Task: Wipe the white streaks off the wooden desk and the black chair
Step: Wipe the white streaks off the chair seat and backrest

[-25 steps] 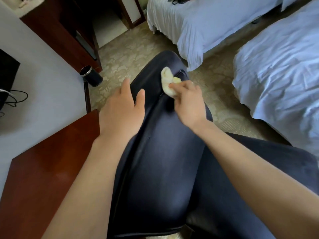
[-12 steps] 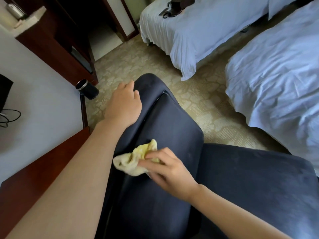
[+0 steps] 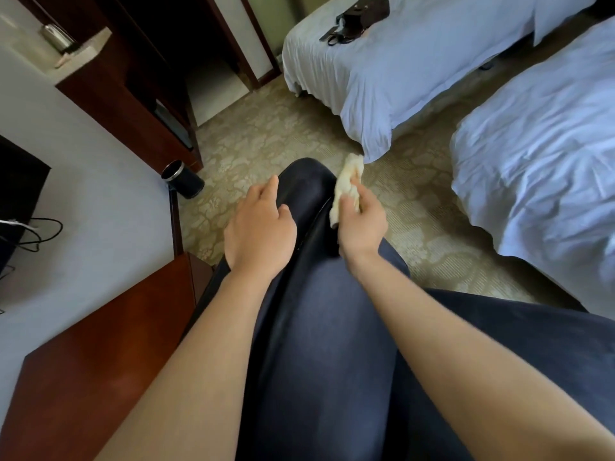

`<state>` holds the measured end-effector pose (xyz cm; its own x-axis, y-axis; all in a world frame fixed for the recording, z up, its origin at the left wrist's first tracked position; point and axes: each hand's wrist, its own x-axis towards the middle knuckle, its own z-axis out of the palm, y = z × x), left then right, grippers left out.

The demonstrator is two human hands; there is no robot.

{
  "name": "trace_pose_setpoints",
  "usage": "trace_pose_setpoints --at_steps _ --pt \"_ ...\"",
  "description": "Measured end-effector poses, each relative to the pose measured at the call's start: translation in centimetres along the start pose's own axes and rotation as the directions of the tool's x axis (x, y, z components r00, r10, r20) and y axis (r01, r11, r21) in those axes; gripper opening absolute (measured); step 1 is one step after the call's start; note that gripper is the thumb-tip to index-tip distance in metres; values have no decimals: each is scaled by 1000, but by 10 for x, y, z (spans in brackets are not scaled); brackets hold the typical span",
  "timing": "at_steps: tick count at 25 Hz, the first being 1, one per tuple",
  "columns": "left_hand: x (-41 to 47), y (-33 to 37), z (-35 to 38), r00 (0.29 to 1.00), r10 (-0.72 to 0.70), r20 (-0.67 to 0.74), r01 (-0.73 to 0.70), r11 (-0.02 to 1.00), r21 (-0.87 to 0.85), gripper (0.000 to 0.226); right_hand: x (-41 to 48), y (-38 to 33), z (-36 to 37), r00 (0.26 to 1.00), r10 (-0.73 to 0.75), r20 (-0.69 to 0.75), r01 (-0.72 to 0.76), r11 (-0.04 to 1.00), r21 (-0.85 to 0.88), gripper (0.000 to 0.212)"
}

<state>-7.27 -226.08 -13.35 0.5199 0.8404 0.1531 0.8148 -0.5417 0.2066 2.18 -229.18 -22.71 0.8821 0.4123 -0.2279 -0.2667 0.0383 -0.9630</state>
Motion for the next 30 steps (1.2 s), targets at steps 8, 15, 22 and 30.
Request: trace_pose_setpoints --at_steps 8,15,22,30 --pt "5 -5 2 1000 3 -22 -4 999 -44 48 -1 -40 29 760 -557 335 617 780 -102 29" --pt "-2 0 6 998 61 -12 -57 976 210 64 28 -1 1 786 -576 222 609 783 -125 28" --pt "-10 9 38 910 404 92 -357 649 672 68 68 65 -55 977 -82 196 147 927 -344 28" --pt "-22 30 94 904 392 167 -401 650 645 68 88 160 -120 942 308 132 -191 817 -544 32"
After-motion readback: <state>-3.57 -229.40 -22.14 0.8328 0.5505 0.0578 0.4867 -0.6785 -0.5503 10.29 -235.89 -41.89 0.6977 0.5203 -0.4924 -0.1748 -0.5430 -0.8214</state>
